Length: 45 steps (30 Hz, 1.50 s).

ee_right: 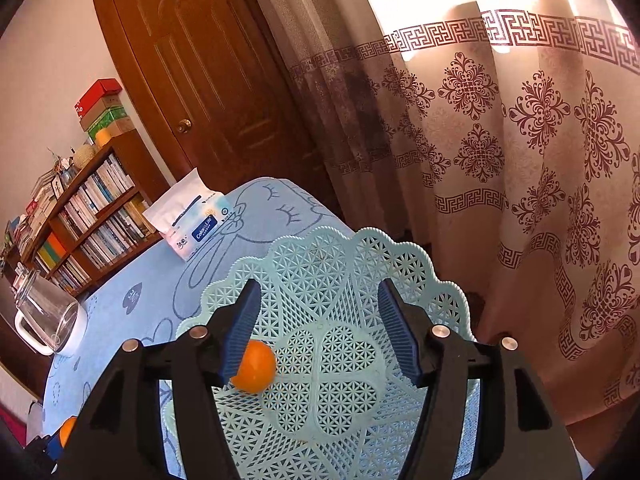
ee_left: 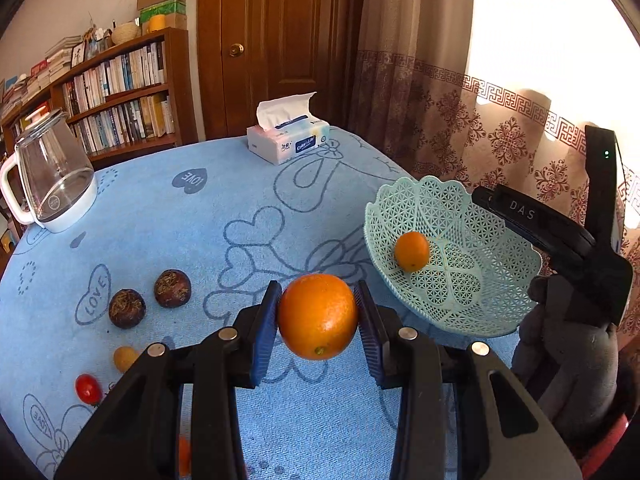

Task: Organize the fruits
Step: 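Lower the held orange into the green basket and open the left tool, then withdraw both open tools from the basket back toward the fruits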

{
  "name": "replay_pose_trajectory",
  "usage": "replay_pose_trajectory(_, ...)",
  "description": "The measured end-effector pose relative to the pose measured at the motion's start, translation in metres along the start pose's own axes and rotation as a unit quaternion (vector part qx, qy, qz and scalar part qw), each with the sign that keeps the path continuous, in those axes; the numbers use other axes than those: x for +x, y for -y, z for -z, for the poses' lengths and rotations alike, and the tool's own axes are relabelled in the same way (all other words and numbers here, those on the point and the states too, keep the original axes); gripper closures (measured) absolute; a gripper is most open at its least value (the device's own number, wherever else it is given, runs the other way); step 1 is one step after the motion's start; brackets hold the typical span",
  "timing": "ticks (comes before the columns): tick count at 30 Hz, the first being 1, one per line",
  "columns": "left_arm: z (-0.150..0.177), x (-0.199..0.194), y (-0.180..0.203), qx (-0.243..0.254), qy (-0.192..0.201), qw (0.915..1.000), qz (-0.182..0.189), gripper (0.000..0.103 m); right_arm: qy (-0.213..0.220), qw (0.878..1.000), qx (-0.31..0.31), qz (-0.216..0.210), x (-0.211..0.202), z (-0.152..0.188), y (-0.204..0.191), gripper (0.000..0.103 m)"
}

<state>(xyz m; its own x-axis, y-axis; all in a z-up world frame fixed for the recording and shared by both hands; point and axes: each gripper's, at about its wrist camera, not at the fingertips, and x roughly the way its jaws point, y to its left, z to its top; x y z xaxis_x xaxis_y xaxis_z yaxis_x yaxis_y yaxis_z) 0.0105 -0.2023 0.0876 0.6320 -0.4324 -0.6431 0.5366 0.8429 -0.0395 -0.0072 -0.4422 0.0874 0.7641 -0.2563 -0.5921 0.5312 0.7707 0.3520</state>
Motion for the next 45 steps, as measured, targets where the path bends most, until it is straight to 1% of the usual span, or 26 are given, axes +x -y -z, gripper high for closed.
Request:
replay_pose_trajectory(10,-0.011,0.027,0.037,0.023,-0.018,0.9979,0.057,0.065,0.011,1.000,0.016,0.002,-0.003,-0.004,0.007,0.040)
replay_pose_trajectory(17,-0.012,0.040,0.056,0.040,-0.022,0.9962,0.074,0.064,0.014,1.000,0.016,0.002,-0.003,-0.005,0.006,0.040)
replay_pose_trajectory(18,-0.012,0.041,0.056,0.041,-0.022,0.9964,0.072,0.061,0.015,1.000,0.016,0.002,-0.003,-0.005,0.007,0.040)
replay_pose_trajectory(20,-0.012,0.041,0.054,0.033,-0.018,0.9972,0.065,0.029,0.016,1.000,0.018,0.003,-0.004,-0.005,0.008,0.040)
replay_pose_trajectory(22,-0.013,0.038,0.050,0.025,-0.010,0.9979,0.058,0.027,0.015,1.000,0.019,0.004,-0.003,-0.005,0.008,0.040)
replay_pose_trajectory(25,-0.014,0.036,0.040,0.011,-0.011,0.9984,0.054,0.024,0.015,1.000,0.019,0.004,-0.003,-0.005,0.008,0.039)
replay_pose_trajectory(26,-0.015,0.035,0.037,0.007,-0.009,0.9986,0.051,0.022,0.016,1.000,0.020,0.005,-0.003,-0.005,0.008,0.038)
replay_pose_trajectory(27,-0.015,0.033,0.034,0.004,-0.008,0.9988,0.048,0.021,0.018,1.000,0.020,0.004,-0.003,-0.005,0.008,0.032)
replay_pose_trajectory(28,-0.015,0.032,0.032,0.001,-0.006,0.9990,0.044,0.018,0.022,1.000,0.021,0.004,-0.004,-0.005,0.008,0.029)
replay_pose_trajectory(30,-0.014,0.029,0.027,-0.004,0.000,0.9994,0.034,0.016,0.028,0.999,0.020,0.003,-0.006,-0.005,0.008,0.029)
replay_pose_trajectory(32,-0.014,0.027,0.024,-0.005,0.004,0.9997,0.022,0.010,0.033,0.999,0.021,0.000,-0.008,-0.005,0.008,0.029)
replay_pose_trajectory(36,-0.012,0.020,0.018,-0.007,0.013,0.9999,0.008,0.008,0.044,0.999,0.029,-0.006,-0.012,-0.005,0.009,0.019)
replay_pose_trajectory(37,-0.012,0.019,0.016,-0.008,0.015,0.9998,0.007,0.007,0.046,0.998,0.031,-0.007,-0.013,-0.005,0.009,0.019)
replay_pose_trajectory(41,-0.010,0.012,0.008,-0.014,0.024,0.9996,-0.004,0.006,0.052,0.998,0.033,-0.015,-0.017,-0.006,0.008,0.018)
replay_pose_trajectory(45,-0.009,0.007,-0.005,-0.034,0.024,0.9991,-0.009,0.006,0.057,0.998,0.032,-0.021,-0.020,-0.006,0.005,0.016)
